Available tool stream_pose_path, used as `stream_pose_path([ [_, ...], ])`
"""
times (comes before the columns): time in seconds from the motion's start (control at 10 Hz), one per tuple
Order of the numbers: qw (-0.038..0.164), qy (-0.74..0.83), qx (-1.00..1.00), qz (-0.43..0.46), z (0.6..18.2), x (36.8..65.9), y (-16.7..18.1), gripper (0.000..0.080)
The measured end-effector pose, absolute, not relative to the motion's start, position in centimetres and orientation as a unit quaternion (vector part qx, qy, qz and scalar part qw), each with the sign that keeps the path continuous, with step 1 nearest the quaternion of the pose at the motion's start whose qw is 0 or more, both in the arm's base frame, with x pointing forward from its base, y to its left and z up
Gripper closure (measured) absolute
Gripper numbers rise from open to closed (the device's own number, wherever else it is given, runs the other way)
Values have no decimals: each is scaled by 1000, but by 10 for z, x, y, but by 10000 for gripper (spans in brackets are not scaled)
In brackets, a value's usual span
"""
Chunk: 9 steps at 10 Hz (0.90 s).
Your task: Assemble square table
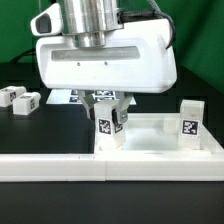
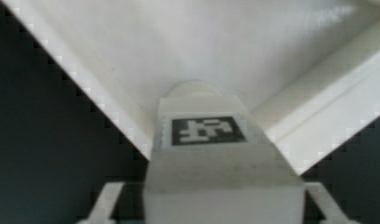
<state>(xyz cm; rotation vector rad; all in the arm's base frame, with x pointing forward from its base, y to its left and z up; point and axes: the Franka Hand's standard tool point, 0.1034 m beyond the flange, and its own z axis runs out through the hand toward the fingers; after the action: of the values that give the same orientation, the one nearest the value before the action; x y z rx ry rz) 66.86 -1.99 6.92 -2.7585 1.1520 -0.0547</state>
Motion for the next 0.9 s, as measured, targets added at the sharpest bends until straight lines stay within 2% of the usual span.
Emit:
stream_pose_path([
  [0.3,78,595,-800,0,69,669,-19,511],
  [0.5,96,738,-668,31,68,668,-15,509],
  [0.6,101,763,-637,37,68,668,-15,509],
  [0.9,94,818,-566,44,69,668,-15,509],
])
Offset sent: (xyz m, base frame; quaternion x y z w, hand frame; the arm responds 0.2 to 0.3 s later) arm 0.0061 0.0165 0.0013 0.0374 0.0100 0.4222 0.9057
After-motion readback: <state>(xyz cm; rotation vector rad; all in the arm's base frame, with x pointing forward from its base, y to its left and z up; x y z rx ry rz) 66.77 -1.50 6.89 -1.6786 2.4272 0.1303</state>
